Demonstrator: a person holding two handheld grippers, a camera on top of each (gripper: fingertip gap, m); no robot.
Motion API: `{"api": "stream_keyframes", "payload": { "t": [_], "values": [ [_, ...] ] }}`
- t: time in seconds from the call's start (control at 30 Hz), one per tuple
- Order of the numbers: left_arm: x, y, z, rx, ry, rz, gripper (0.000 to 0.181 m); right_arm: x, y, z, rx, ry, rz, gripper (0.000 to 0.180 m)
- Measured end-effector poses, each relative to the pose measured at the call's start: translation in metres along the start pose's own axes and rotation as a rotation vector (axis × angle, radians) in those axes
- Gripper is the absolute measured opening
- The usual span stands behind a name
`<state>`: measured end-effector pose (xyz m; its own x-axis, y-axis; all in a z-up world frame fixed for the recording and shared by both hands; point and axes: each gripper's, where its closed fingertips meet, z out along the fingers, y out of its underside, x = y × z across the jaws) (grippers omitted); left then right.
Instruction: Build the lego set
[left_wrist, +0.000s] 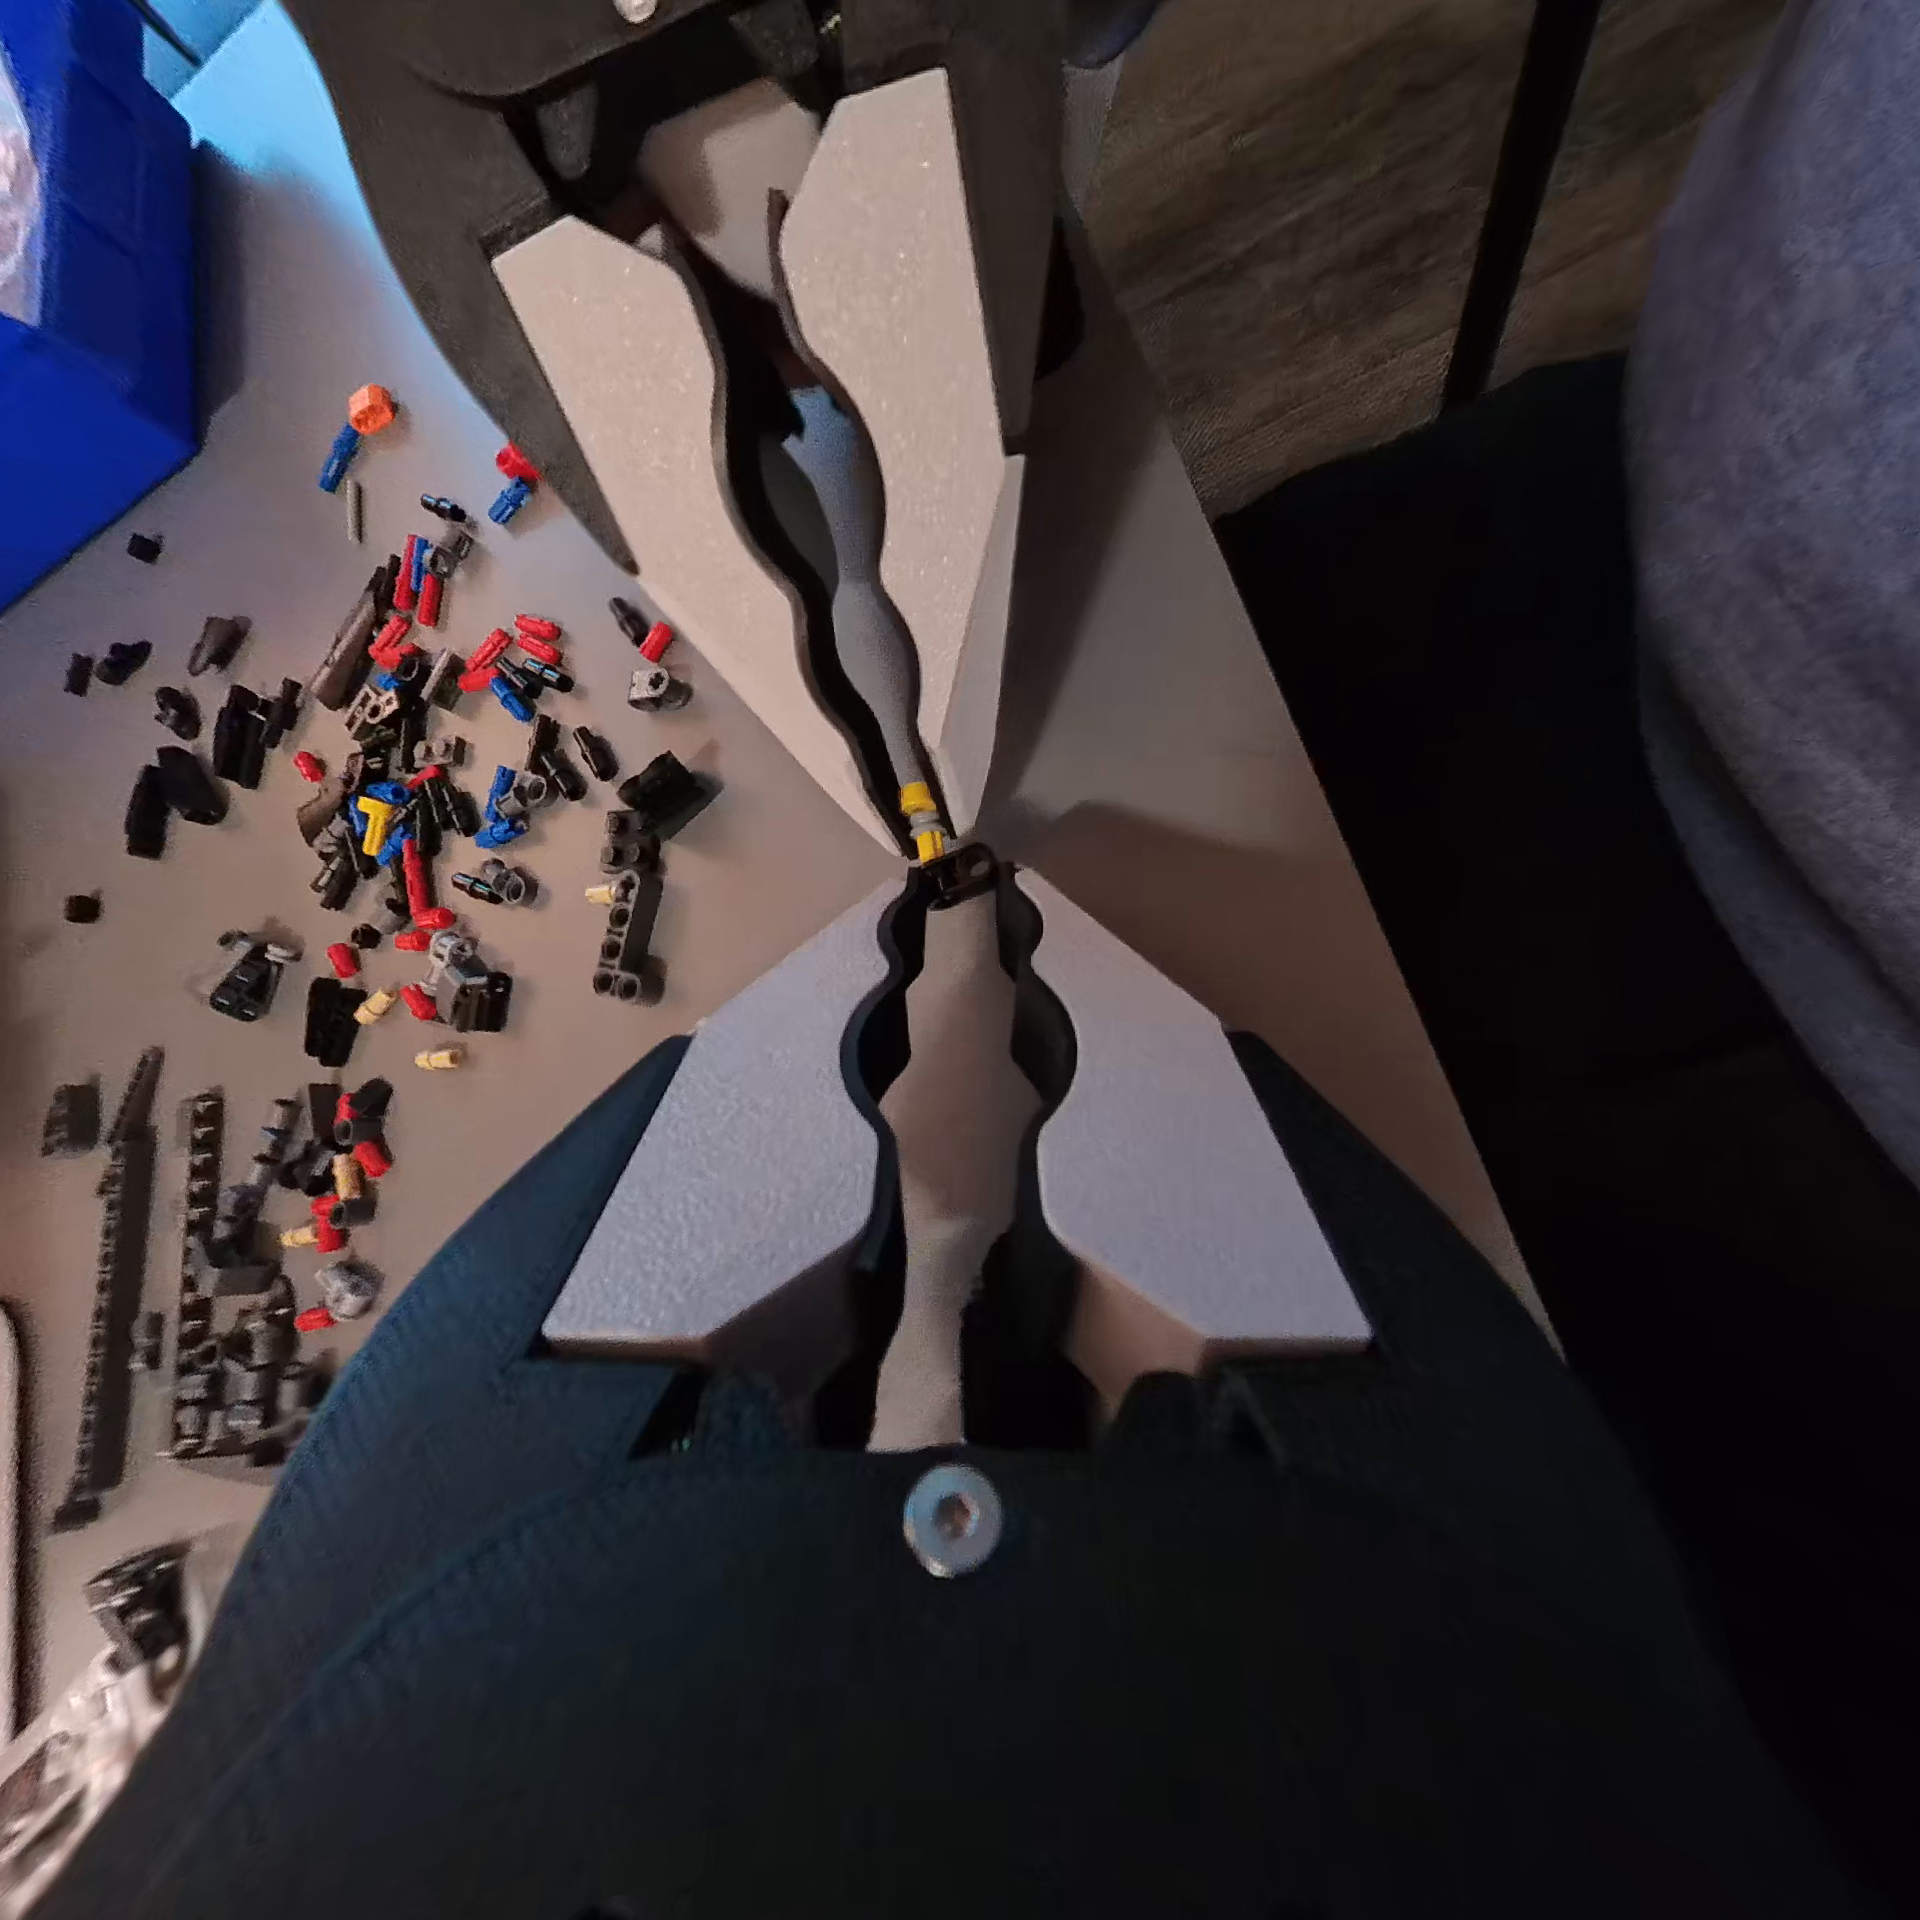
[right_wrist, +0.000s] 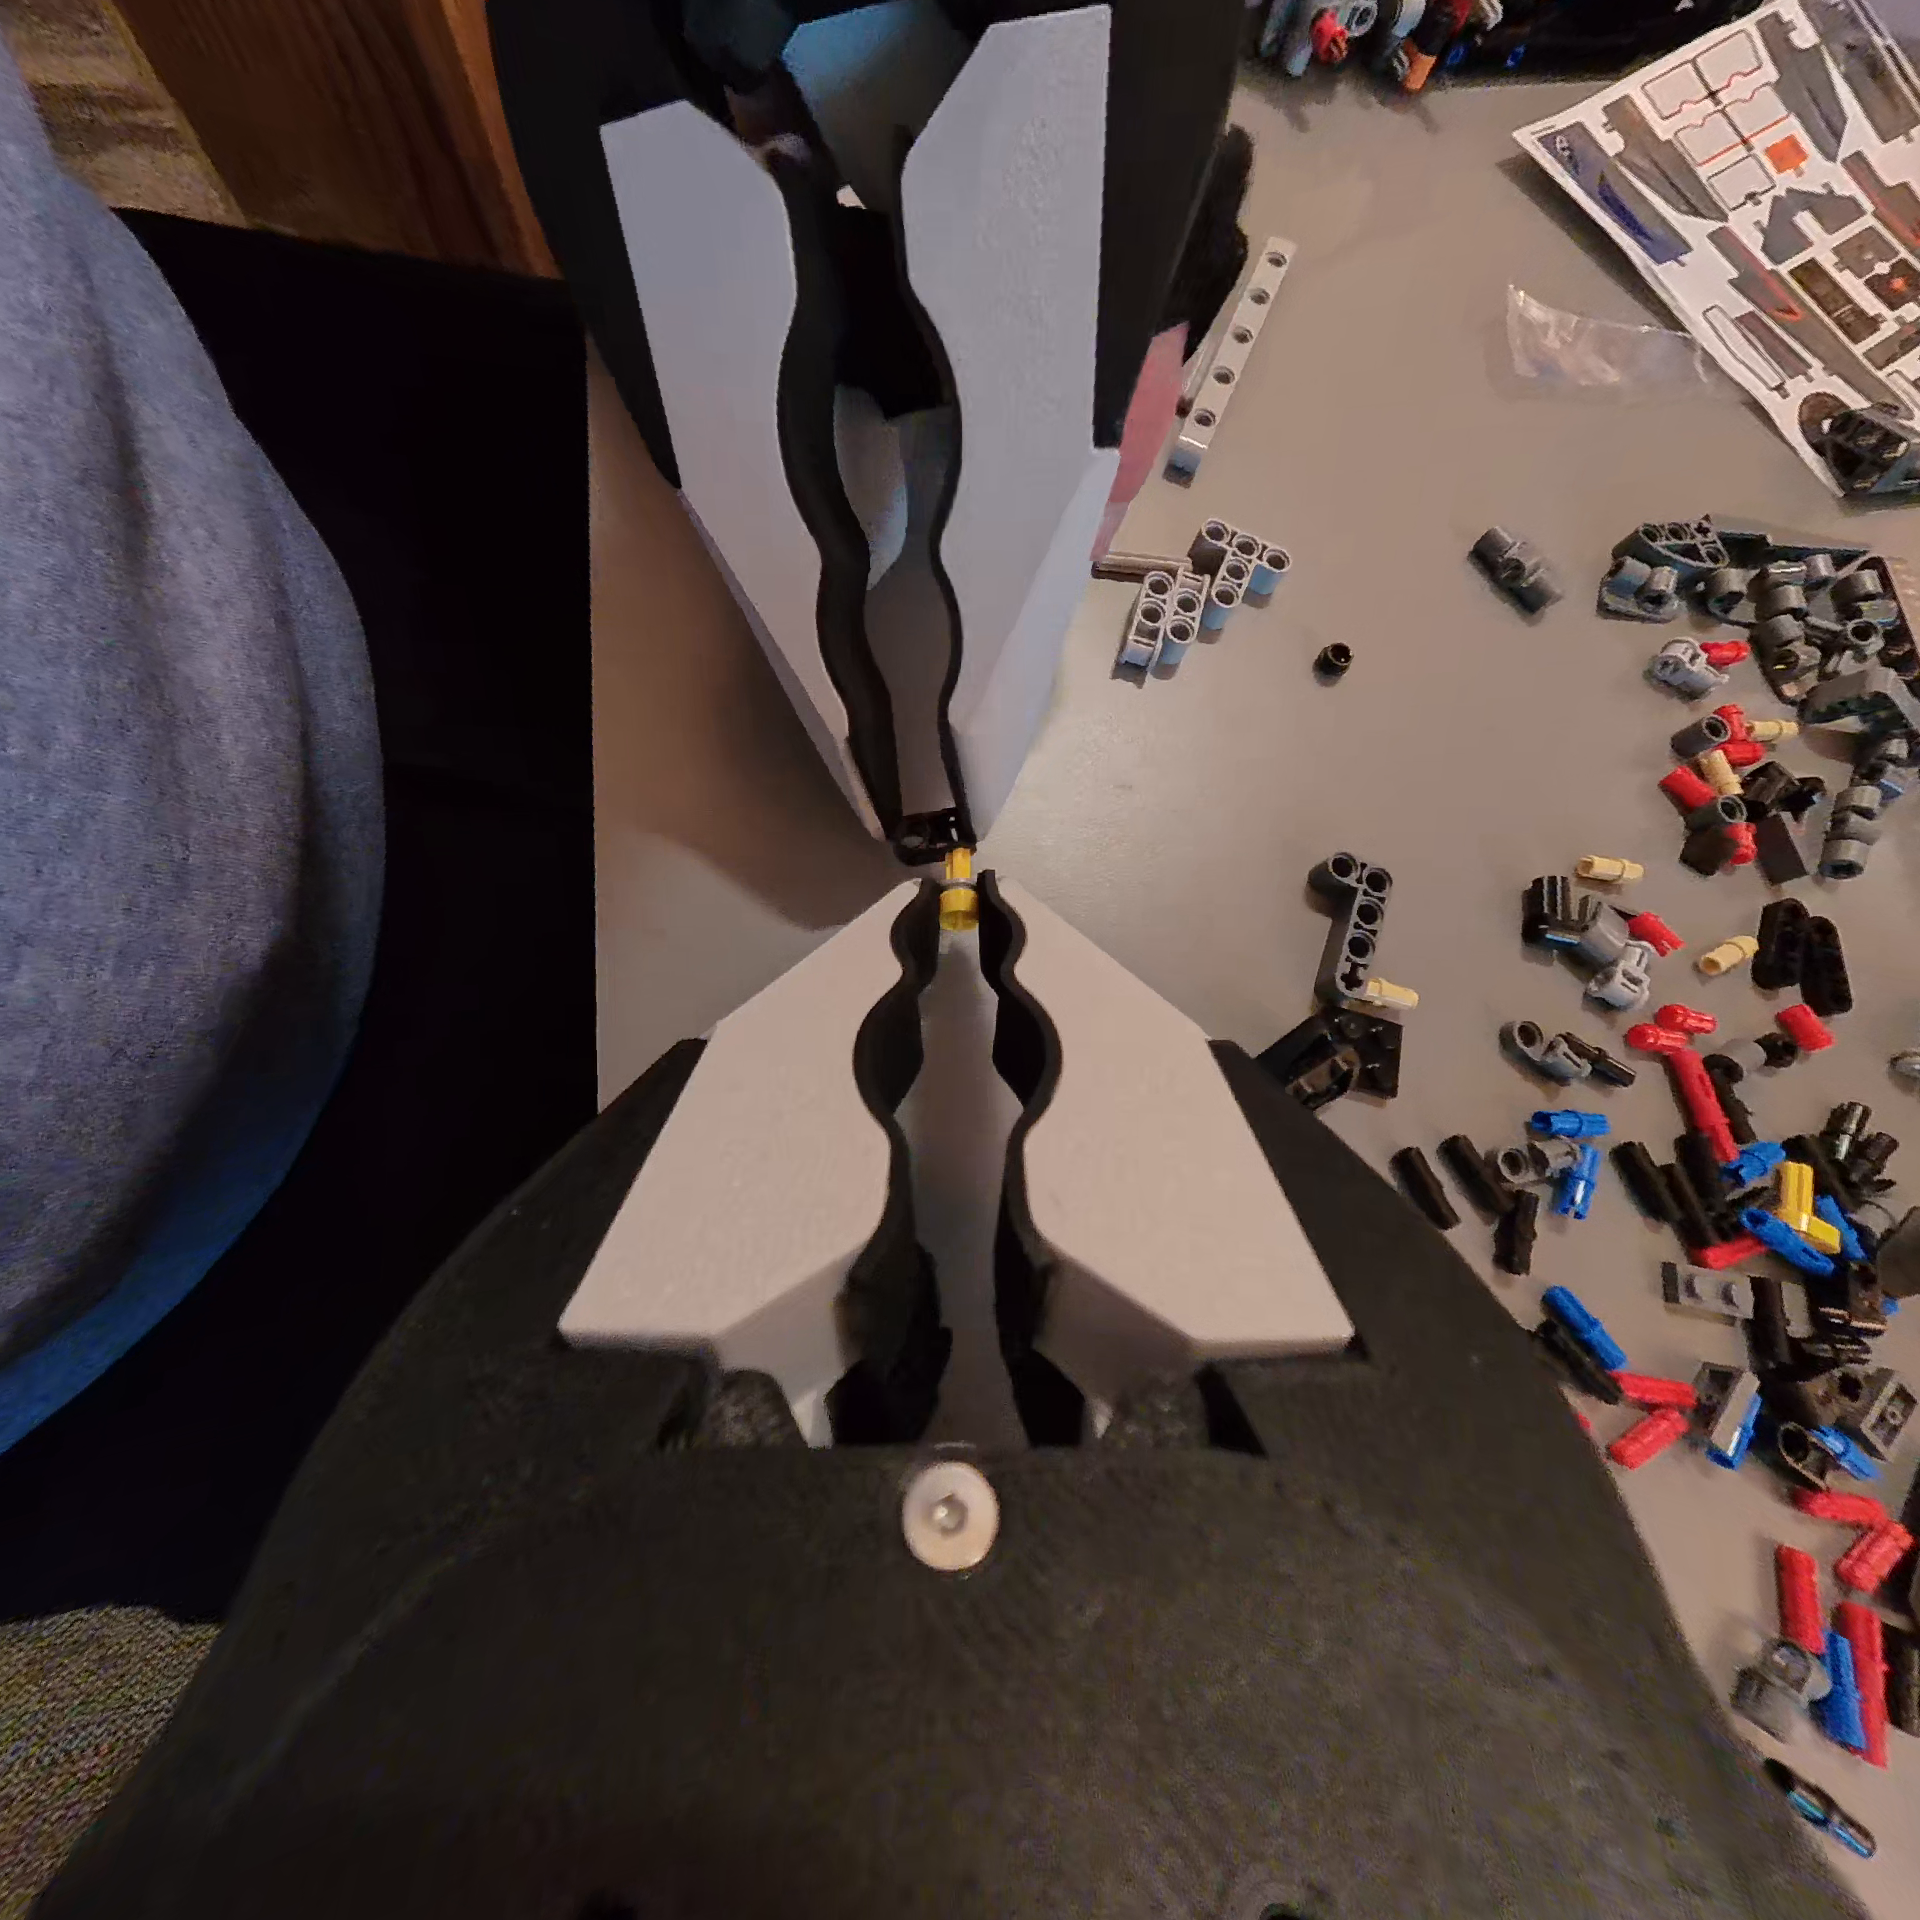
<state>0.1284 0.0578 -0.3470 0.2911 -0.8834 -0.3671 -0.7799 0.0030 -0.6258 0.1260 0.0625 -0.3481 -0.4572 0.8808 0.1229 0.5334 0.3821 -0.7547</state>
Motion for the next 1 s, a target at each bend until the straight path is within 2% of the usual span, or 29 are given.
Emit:
{"api": "stream_keyframes", "payload": {
  "t": [0.7,0.8,0.87,1.0],
  "values": [
    [-0.013,-0.043,-0.042,0.085,-0.038,0.182,0.01,-0.003,-0.048,-0.039,0.142,-0.128,-0.131,0.004],
    [-0.016,-0.039,-0.04,0.064,-0.029,0.192,0.01,0.001,-0.047,-0.036,0.144,-0.111,-0.113,0.004],
    [-0.025,-0.039,-0.043,0.088,-0.028,0.131,0.011,0.01,-0.05,-0.039,0.179,-0.077,-0.08,0.004],
    [-0.055,-0.049,-0.06,0.154,-0.176,0.067,0.016,0.032,-0.066,-0.053,0.3,0.01,0.017,0.004]
  ]
}}
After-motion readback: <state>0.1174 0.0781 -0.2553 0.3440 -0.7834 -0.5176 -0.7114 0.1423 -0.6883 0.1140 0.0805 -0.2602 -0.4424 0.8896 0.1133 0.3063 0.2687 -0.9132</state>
